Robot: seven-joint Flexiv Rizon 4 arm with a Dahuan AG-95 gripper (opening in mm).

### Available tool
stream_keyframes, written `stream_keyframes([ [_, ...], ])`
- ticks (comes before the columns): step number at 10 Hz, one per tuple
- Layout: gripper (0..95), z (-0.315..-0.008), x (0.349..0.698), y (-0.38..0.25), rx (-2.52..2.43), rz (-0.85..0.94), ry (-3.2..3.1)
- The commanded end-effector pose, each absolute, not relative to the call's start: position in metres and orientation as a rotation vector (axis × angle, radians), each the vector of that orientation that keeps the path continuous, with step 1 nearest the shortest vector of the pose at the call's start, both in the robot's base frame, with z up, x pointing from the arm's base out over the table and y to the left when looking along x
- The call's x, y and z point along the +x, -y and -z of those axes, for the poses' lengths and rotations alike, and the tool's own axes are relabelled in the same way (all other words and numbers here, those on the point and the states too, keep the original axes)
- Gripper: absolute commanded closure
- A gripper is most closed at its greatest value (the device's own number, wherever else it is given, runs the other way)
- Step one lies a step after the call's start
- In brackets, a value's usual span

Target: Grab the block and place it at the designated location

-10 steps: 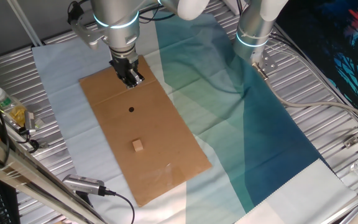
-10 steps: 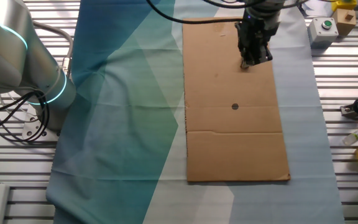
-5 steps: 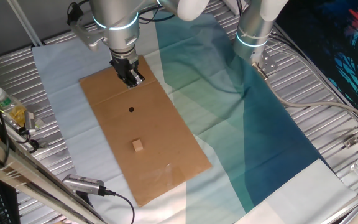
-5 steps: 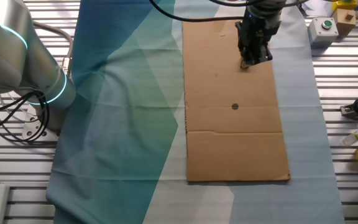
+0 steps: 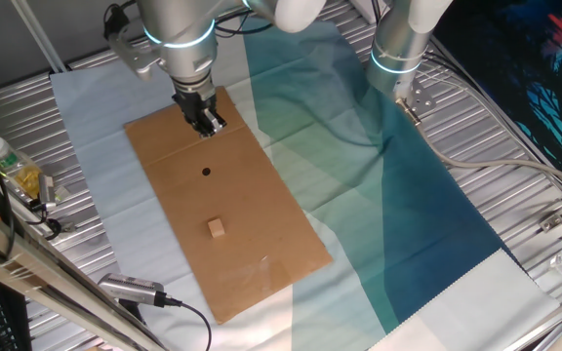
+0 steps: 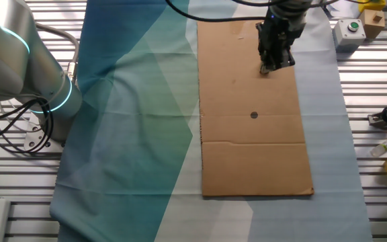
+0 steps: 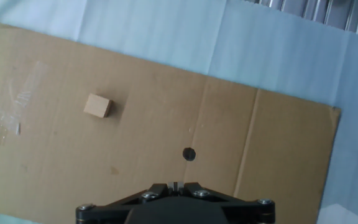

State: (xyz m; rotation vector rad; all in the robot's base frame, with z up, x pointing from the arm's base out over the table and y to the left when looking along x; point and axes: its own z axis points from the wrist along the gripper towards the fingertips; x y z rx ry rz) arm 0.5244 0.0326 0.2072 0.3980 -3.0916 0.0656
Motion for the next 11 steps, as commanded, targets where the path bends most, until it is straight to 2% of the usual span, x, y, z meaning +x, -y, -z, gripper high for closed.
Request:
stream_keyframes([
  [1,95.0,-0.2077,0.5238,-0.0326,0.373,-0.070,3.060],
  [11,95.0,-0.2077,0.5238,-0.0326,0.302,-0.049,3.062],
])
